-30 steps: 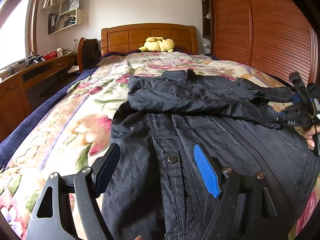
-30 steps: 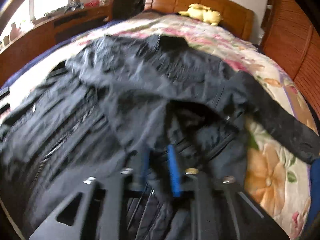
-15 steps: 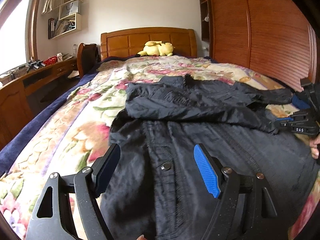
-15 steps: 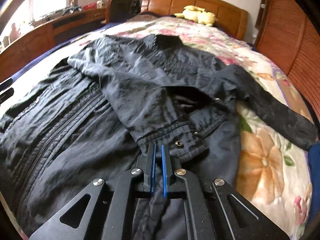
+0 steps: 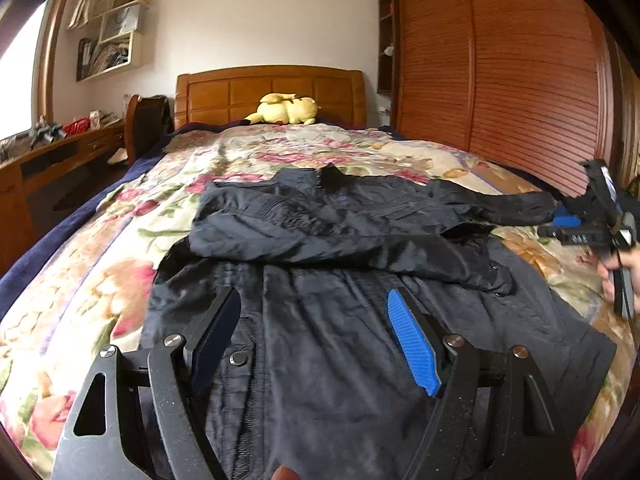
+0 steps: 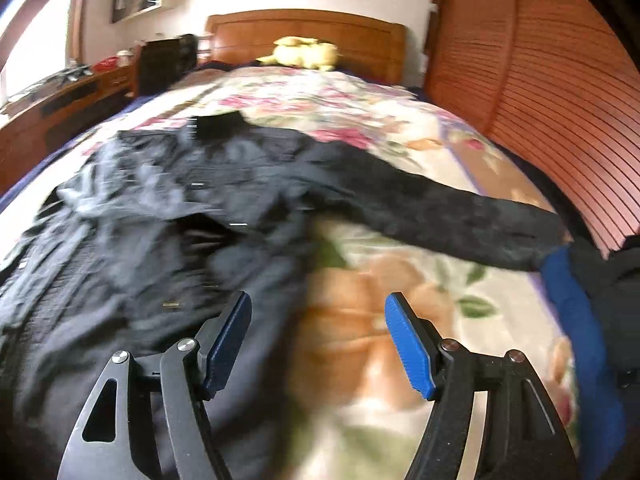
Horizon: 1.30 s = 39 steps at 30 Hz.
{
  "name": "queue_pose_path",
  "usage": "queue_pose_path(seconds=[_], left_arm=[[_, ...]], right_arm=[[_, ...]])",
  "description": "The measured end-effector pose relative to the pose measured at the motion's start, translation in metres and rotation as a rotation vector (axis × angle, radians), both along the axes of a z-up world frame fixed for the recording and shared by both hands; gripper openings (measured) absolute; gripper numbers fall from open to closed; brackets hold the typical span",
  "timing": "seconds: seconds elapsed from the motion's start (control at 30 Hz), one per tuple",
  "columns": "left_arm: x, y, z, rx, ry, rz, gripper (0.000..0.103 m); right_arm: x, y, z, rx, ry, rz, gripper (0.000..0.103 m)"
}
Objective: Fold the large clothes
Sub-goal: 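Move the right gripper to the other sleeve cuff and close on it, then carry the sleeve with the right gripper across the jacket body and open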
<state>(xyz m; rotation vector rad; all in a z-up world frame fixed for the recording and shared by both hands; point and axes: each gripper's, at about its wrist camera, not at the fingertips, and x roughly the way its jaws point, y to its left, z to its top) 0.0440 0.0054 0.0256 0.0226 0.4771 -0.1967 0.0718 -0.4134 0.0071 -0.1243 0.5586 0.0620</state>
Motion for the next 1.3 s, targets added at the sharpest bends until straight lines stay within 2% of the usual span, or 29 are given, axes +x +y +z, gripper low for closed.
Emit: queue_pose_path(seconds=[0.23,0.53,0.77,0.83,0.87,0.93,0.97,1.0,1.13,1.3], left_arm=[[0.006,-0.016,0.001,0.011,-0.009,-0.009,0.077],[0.016,-0.02,-0.009,0.033,0.031,0.001,0.077],[0.019,-0.023,-0.012,0.035,0.046,-0.008,0.077],[0.019,-0.023,-0.013,0.035,0.05,-0.008,0.077],[0.02,-0.023,-0.013,0.034,0.053,-0.008,0.077],[0.02,-0.022,-0.014,0.029,0.056,-0.007,0.077],[0.021,-0.021,-0.015,0.026,0.058,-0.006,0.077],[0.021,-0.02,-0.015,0.025,0.063,-0.006,0.077],[0.023,-0.02,-0.015,0.024,0.071,-0.011,0.077],[0.021,-0.018,-0.013,0.022,0.058,-0.012,0.077]], right_arm=[[0.046,-0.046,-0.002,-0.045,0.056,-0.098,0.071],[0.128,-0.06,-0.023,-0.163,0.158,-0.125,0.071],[0.159,-0.074,-0.029,-0.217,0.183,-0.204,0.07],[0.169,-0.077,-0.031,-0.24,0.194,-0.241,0.052],[0.173,-0.078,-0.033,-0.245,0.199,-0.251,0.049],[0.18,-0.076,-0.034,-0.275,0.204,-0.283,0.024],[0.181,-0.075,-0.033,-0.282,0.201,-0.295,0.019],[0.185,-0.074,-0.031,-0.286,0.189,-0.302,0.01],[0.174,-0.062,0.0,-0.286,0.07,-0.34,0.005],[0.133,-0.03,0.063,-0.239,-0.093,-0.283,0.005]])
